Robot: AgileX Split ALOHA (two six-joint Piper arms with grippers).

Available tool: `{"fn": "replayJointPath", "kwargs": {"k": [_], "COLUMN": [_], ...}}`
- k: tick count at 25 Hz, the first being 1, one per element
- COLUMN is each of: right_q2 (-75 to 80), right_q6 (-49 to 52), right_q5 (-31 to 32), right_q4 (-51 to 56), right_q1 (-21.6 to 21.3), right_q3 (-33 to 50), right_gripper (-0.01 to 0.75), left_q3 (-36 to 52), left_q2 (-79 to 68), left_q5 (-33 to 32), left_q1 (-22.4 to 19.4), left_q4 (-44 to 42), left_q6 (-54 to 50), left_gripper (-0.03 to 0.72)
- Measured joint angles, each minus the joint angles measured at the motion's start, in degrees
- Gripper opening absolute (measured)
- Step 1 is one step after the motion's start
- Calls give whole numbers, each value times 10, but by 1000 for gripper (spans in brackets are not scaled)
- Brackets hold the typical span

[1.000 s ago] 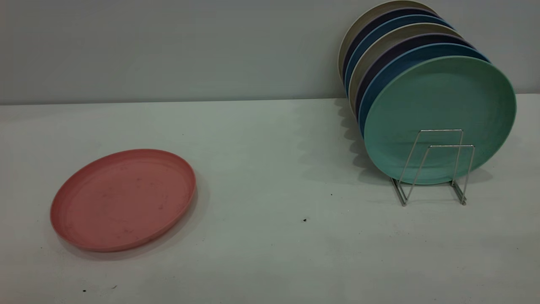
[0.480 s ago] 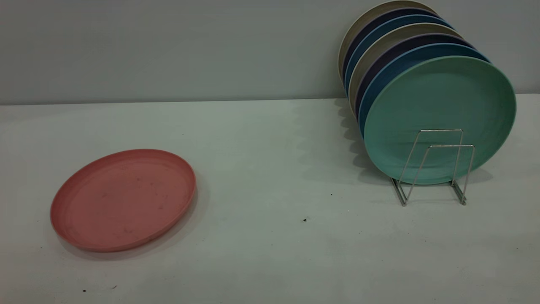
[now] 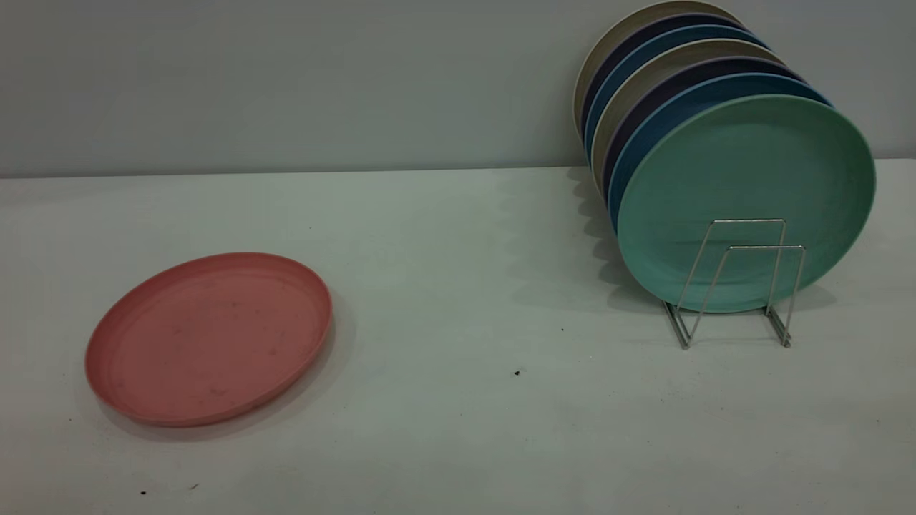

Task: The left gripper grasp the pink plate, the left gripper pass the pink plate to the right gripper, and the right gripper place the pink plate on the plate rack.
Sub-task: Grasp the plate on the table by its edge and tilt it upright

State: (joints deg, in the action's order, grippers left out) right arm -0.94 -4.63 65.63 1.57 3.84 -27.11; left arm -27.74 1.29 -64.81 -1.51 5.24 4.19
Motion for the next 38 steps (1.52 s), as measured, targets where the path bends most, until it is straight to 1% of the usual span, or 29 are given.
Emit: {"fn": "replayJointPath", "kwargs": {"k": [6, 9, 11, 13, 15, 17, 19, 22, 25, 30, 33, 36, 38], "right_q2": [0, 0, 6, 32, 70, 120, 169, 242, 308, 373, 380, 380, 380], "right_q6": [0, -2, -12, -22, -31, -38, -54, -95, -146, -208, -221, -225, -225], "right_q5": [-1, -10, -38, -81, -125, -157, -188, -233, -259, -279, -285, -286, -286], "right_q4": [-2, -2, -2, -1, 1, 7, 24, 67, 118, 179, 194, 198, 200], "right_q1": [0, 0, 0, 0, 0, 0, 0, 0, 0, 0, 0, 0, 0], "right_q3": [0, -5, -10, -12, -12, -12, -12, -12, -12, -12, -12, -12, -12], "right_gripper": [505, 505, 505, 505, 505, 505, 505, 505, 505, 505, 505, 505, 505], "left_q3": [-2, -10, -12, -12, -12, -12, -12, -13, -26, -63, -74, -76, -76], "left_q2": [0, -3, -27, -81, -147, -229, -307, -426, -551, -714, -786, -842, -879], "left_q5": [5, 56, 88, 114, 146, 176, 212, 279, 304, 331, 336, 335, 329], "left_q1": [0, 0, 0, 0, 0, 0, 0, 0, 0, -4, -30, -82, -125], "left_q4": [12, 20, 27, 27, 30, 51, 86, 170, 267, 418, 503, 571, 605], "left_q6": [0, -16, -50, -73, -78, -68, -28, 60, 162, 334, 411, 476, 515], "left_gripper": [503, 503, 503, 503, 503, 503, 501, 494, 490, 489, 488, 487, 487]}}
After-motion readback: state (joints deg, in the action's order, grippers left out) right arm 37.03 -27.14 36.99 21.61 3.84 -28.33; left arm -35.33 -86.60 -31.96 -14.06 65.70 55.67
